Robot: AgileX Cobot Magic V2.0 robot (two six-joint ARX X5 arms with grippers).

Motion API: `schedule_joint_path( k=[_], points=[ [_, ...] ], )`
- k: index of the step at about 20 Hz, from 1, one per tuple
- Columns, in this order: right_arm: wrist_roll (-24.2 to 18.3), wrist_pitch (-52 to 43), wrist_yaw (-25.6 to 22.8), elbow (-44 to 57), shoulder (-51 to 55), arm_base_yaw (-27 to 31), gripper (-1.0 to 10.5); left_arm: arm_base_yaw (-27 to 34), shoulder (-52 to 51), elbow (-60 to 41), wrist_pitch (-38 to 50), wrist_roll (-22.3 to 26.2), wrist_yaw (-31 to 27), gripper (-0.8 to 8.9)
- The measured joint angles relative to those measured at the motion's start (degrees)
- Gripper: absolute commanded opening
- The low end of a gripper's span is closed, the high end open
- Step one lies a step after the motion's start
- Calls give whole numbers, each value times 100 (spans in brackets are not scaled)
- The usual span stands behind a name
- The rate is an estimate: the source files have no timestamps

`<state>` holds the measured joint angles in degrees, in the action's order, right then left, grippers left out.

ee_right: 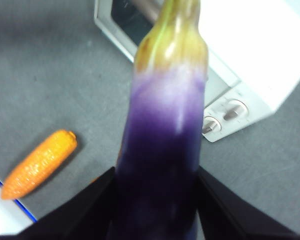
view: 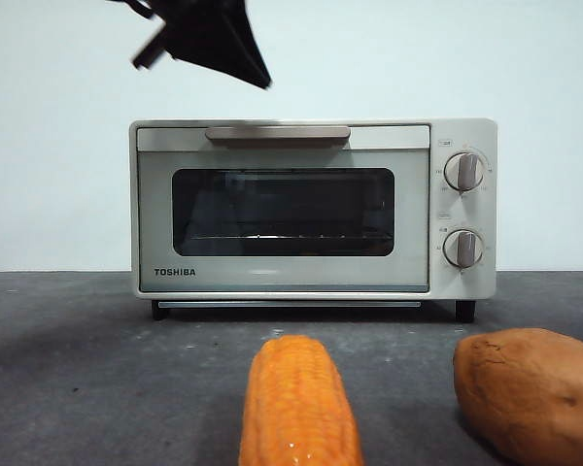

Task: Take the eggplant from the table,put the eggplant in the oven

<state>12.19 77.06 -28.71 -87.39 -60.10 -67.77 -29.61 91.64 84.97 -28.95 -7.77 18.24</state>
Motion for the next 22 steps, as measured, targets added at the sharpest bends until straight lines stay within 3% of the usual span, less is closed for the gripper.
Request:
schedule_joint_path(
  k=[5,12,17,22],
  points=[
    [361,0,-114,90,699,0,172,-166,507,212,-175,133,-227,6],
    [442,0,-293,94,966,0,172,-396,516,385,-866,479,-468,6],
    [442,0,-393,98,966,0,172,-804,516,365,-2205,584,-424,6],
    [442,0,-400,105,944,0,172,-1215,643,315,-3333,986,-542,6]
  ],
)
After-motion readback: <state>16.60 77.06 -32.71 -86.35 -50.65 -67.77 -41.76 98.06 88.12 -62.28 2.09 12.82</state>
